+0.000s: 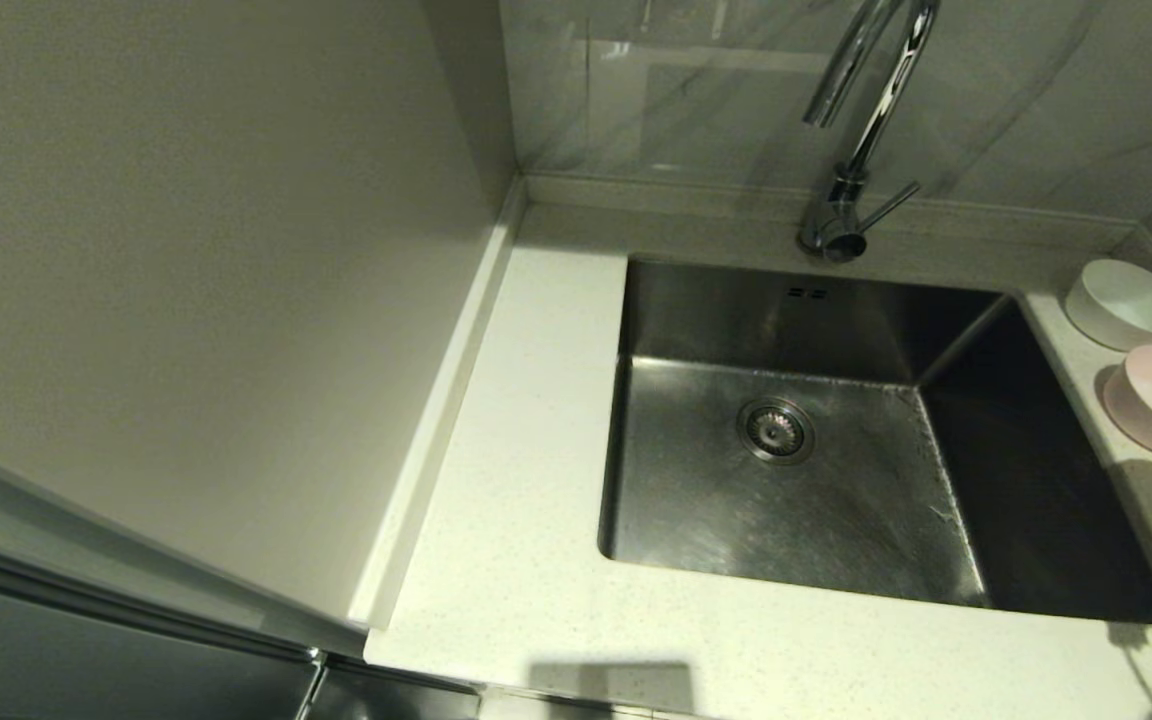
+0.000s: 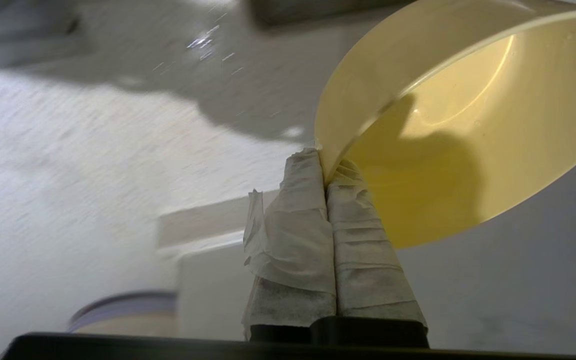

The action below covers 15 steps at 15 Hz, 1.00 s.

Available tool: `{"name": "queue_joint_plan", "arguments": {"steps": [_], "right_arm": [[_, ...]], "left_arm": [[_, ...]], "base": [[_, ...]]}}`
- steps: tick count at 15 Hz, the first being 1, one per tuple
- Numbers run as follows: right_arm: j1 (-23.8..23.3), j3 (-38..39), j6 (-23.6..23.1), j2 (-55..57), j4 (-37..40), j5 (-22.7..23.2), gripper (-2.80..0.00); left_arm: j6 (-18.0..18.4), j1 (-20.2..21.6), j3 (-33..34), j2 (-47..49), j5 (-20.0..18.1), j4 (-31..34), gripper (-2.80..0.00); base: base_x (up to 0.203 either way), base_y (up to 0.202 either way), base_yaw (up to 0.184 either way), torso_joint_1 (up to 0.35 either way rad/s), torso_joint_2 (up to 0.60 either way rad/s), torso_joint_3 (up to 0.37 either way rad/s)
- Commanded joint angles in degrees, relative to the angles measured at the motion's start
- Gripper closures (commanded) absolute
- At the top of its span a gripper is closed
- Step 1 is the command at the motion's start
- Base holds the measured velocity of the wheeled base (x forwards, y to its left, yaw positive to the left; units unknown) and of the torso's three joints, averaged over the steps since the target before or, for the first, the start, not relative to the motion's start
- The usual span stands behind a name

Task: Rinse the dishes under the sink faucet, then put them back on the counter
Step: Put a bowl back to the table from the sink

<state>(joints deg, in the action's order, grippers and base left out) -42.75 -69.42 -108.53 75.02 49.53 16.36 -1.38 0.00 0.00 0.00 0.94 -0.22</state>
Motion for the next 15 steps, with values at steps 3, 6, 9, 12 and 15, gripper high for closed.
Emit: {"name": "queue_joint_plan", "arguments": {"steps": [3,6,9,12,15], "right_arm": [[-0.2,2.6,-0.8,5.2,-0.4,-2.6,0.00],[-0.4,3.6,0.7,8.0,-4.5,-3.1,0.00],[-0.9,3.0,1.6,9.4,-5.1,-3.1,0.00],[-1.1,4.0,1.6,9.7,-5.1,-3.2,0.00],[-2.1,7.3,1.6,9.2,-5.2,-3.9,0.00]], "left_arm": [[0.0,0.0,0.0,-0.1,0.0,0.0,0.00],[0.0,0.0,0.0,-0.1,0.0,0.0,0.00],[0.0,0.0,0.0,-0.1,0.0,0.0,0.00],[0.0,0.0,0.0,-0.1,0.0,0.0,0.00],[0.0,0.0,0.0,-0.1,0.0,0.0,0.00]], "base": [[0.000,0.000,0.000,0.000,0.00,0.000],[0.000,0.000,0.000,0.000,0.00,0.000],[0.000,0.000,0.000,0.000,0.00,0.000],[0.000,0.000,0.000,0.000,0.00,0.000],[0.000,0.000,0.000,0.000,0.00,0.000]]}}
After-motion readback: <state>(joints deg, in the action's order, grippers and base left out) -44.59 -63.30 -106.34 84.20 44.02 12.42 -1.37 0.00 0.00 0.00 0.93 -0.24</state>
